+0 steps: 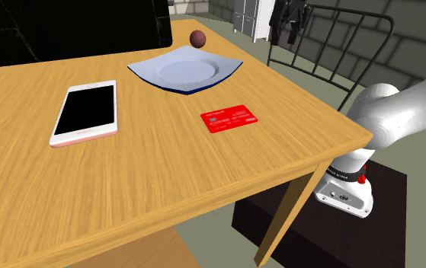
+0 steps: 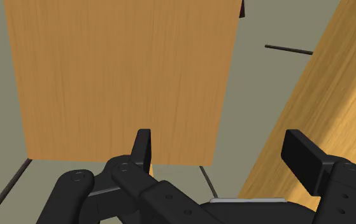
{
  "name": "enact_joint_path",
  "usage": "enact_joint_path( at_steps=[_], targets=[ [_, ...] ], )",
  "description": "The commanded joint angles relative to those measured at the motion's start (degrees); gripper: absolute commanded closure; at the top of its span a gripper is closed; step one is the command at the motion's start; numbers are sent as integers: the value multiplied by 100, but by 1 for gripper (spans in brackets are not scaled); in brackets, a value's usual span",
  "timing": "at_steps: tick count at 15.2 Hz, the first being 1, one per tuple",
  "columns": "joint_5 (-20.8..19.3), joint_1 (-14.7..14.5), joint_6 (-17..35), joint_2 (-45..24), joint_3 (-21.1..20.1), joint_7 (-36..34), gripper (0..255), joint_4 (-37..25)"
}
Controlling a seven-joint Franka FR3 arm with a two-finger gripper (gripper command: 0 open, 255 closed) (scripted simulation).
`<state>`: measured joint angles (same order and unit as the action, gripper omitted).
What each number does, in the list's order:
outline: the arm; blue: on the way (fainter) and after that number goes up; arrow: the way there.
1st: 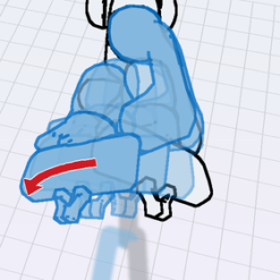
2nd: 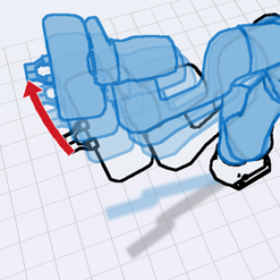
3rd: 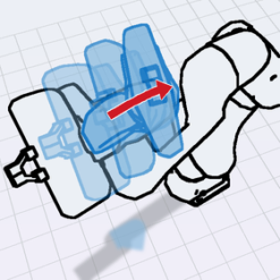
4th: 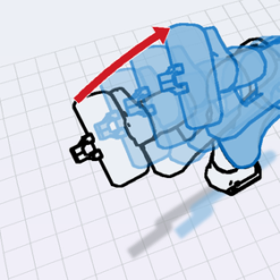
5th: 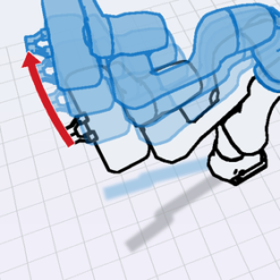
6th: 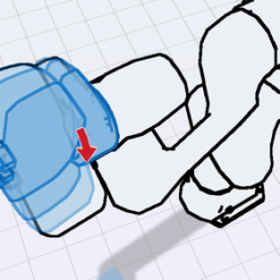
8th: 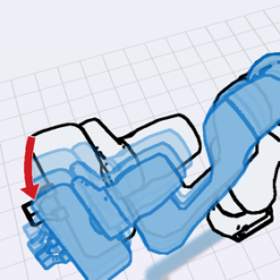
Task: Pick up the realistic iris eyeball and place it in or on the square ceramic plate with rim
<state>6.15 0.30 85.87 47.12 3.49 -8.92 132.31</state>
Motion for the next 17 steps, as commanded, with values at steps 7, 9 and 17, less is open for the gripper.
enact_joint_path(
  at_steps=[7,9,17],
  targets=[
    [104,-159,419,-1059,-529,-420,0,-852],
    [94,-193,516,-1426,-699,-565,0,-1186],
    [-200,-298,665,-2981,-1353,-1210,0,-2809]
  ],
)
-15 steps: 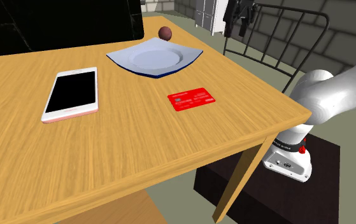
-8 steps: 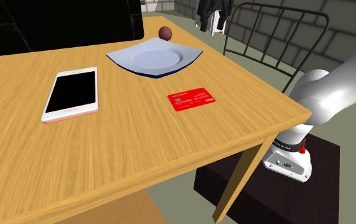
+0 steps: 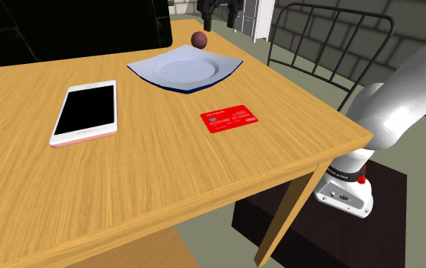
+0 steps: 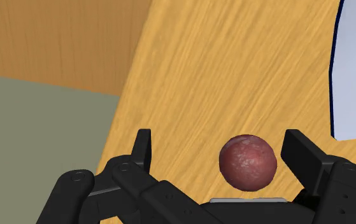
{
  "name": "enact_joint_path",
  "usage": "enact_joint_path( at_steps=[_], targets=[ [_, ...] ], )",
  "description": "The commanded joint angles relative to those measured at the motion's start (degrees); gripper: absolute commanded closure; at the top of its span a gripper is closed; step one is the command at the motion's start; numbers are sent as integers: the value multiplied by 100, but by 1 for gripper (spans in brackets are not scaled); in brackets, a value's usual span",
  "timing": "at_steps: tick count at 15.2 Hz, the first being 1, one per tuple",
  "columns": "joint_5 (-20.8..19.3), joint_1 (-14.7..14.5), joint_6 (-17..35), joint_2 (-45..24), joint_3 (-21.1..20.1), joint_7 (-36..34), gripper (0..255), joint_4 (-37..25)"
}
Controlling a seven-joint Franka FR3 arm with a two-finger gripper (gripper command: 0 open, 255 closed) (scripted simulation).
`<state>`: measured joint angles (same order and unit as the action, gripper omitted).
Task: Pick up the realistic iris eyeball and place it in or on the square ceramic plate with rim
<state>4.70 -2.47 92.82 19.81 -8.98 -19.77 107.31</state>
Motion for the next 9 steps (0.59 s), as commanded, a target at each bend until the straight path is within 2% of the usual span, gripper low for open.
enact_joint_path(
  at_steps=[1,3,4,9],
  targets=[
    [-124,-37,-43,-460,-186,-213,0,-550],
    [-285,-79,-93,-894,-343,-395,0,-1063],
    [-305,-88,-101,-944,-357,-416,0,-1123],
    [-290,-94,299,-872,-353,-403,0,-654]
  ],
)
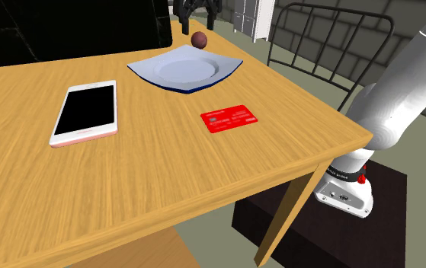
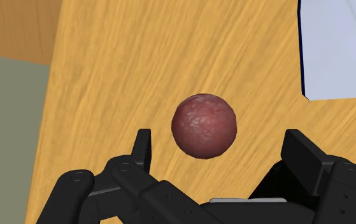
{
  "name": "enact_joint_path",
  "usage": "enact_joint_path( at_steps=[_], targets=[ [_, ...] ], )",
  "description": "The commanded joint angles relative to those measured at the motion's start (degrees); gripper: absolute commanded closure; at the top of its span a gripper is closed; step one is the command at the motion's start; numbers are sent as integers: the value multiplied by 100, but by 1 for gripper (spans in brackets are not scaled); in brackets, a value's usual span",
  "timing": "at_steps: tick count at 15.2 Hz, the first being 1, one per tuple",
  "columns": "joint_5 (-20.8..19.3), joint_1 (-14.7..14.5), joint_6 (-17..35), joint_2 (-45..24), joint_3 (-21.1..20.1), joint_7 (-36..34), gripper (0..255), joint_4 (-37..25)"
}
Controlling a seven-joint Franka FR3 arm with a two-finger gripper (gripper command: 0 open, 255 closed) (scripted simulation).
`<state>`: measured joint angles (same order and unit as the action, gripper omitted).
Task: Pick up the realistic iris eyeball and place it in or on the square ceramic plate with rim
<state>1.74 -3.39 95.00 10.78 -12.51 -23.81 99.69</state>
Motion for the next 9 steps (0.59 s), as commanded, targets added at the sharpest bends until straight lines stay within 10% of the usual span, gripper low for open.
enact_joint_path(
  at_steps=[1,9],
  targets=[
    [8,-3,160,41,-1,2,0,197],
    [12,-4,283,54,-2,5,0,333]
  ],
)
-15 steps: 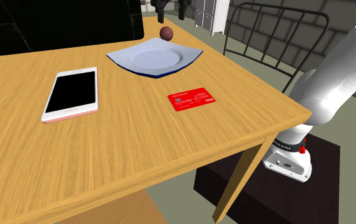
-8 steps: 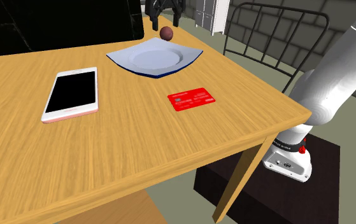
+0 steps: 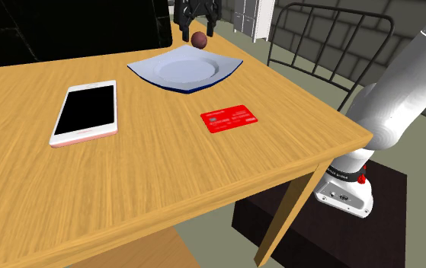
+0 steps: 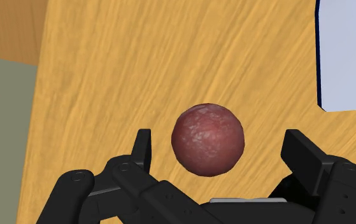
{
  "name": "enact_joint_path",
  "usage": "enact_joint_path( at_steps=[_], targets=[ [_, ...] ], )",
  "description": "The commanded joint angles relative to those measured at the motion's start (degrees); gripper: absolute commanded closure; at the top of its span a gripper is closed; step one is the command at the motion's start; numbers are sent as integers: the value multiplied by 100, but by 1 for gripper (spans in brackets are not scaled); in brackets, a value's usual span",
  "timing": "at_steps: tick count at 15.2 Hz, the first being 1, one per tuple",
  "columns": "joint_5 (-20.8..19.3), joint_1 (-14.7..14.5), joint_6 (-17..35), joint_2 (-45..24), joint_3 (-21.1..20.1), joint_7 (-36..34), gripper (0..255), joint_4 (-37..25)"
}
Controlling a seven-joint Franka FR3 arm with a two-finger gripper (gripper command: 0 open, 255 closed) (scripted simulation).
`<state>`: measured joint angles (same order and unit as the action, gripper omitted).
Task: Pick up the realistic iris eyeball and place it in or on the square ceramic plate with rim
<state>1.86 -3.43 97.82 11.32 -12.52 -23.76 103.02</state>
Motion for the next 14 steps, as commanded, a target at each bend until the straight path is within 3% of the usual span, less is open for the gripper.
enact_joint_path(
  at_steps=[1,2,11,14],
  targets=[
    [0,0,0,0,0,0,0,0],
    [0,0,0,0,0,0,255,0],
    [0,0,1,0,0,0,255,1],
    [-13,3,-238,-58,-1,-8,255,-294]
  ],
)
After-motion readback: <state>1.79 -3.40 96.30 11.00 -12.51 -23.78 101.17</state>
